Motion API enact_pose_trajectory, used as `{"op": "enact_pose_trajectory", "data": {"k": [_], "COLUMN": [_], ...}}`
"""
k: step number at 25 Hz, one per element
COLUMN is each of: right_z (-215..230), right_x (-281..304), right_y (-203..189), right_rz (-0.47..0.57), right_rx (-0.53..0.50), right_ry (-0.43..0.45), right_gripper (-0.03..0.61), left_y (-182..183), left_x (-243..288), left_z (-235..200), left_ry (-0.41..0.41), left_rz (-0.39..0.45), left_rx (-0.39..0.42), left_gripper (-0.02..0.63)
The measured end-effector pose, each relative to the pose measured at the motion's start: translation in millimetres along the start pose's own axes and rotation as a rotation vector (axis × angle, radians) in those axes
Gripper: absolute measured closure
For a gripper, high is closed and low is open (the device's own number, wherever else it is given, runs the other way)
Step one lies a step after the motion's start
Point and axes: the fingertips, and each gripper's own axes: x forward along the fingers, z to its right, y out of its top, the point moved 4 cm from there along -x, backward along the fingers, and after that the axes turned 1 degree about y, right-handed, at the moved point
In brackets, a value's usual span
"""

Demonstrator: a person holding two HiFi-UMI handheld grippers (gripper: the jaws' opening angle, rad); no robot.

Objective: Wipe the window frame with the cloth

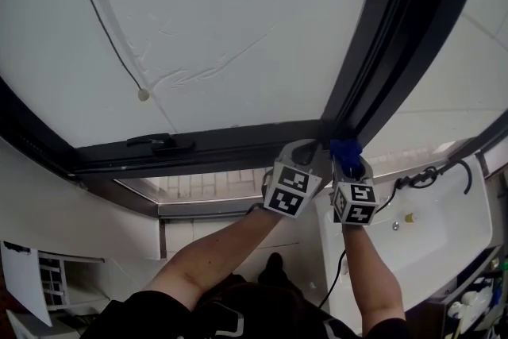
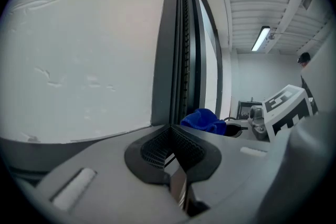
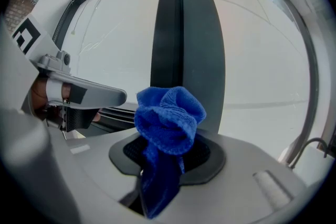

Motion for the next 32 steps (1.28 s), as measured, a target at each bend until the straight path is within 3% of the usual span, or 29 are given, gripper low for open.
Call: {"op": "enact_pose_trajectory", "data": {"k": [5, 19, 32], "right_z": [0, 6, -18], "right_x": [2, -33, 4], "right_y": [-4, -24, -24], "right_rz": [-0.006, -0.045, -0.072], "right_rx": [-0.023, 0.033, -0.013], "right_ry": [0.007, -0.021, 0.082], "right_gripper": [0.436, 0.436, 0.436], "left_y": [-8, -23, -36], "left_x": [3, -17, -37], "left_z": [3, 18, -9], "left_ry": [-0.004, -0.029, 0.046], "left_rz": [-0.015, -0.051, -0.067], "left_rx": [-0.009, -0.029, -0.007], "left_gripper": [0.623, 0.623, 0.623]}}
